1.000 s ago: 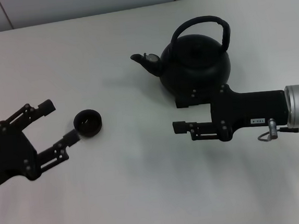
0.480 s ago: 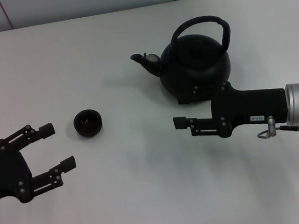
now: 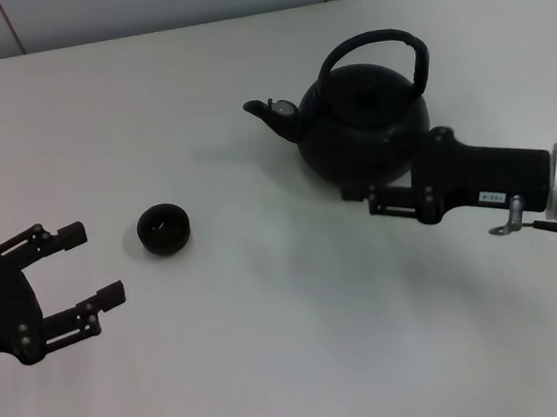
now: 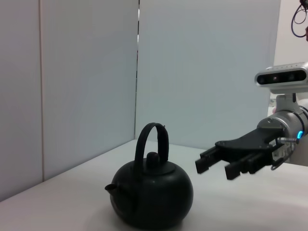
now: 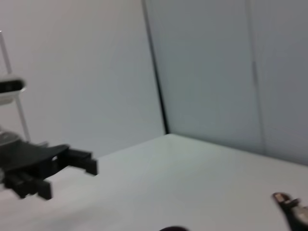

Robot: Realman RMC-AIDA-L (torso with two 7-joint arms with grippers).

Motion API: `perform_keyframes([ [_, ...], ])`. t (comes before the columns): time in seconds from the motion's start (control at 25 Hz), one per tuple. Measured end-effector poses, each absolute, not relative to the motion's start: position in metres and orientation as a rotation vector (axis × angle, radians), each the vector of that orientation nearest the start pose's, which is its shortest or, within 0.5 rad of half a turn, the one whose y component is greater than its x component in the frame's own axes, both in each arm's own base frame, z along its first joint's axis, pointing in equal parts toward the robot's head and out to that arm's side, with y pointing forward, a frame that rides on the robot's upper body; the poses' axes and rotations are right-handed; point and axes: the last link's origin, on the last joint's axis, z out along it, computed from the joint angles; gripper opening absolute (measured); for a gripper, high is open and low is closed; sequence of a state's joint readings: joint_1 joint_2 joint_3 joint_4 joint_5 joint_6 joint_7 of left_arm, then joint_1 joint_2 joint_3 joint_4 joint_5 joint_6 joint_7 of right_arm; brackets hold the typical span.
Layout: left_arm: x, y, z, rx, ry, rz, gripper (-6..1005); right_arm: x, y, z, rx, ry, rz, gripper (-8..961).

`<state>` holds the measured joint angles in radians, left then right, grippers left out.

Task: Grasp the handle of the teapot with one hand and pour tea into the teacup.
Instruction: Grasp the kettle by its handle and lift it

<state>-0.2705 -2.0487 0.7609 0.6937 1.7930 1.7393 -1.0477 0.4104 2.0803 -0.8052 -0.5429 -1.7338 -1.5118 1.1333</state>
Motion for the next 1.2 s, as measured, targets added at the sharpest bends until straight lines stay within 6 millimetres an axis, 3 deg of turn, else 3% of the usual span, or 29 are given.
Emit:
perform_keyframes([
  [0.6, -0.304, 0.26, 0.022, -2.685, -0.337, -0.755, 803, 0.314, 0.296, -0.001, -2.201, 0.469, 0.895, 599],
  [1.2, -0.304, 0.262, 0.02, -2.684, -0.341, -0.739, 802, 0.334, 0.301, -0.002, -2.032, 0.572, 0.834, 594],
])
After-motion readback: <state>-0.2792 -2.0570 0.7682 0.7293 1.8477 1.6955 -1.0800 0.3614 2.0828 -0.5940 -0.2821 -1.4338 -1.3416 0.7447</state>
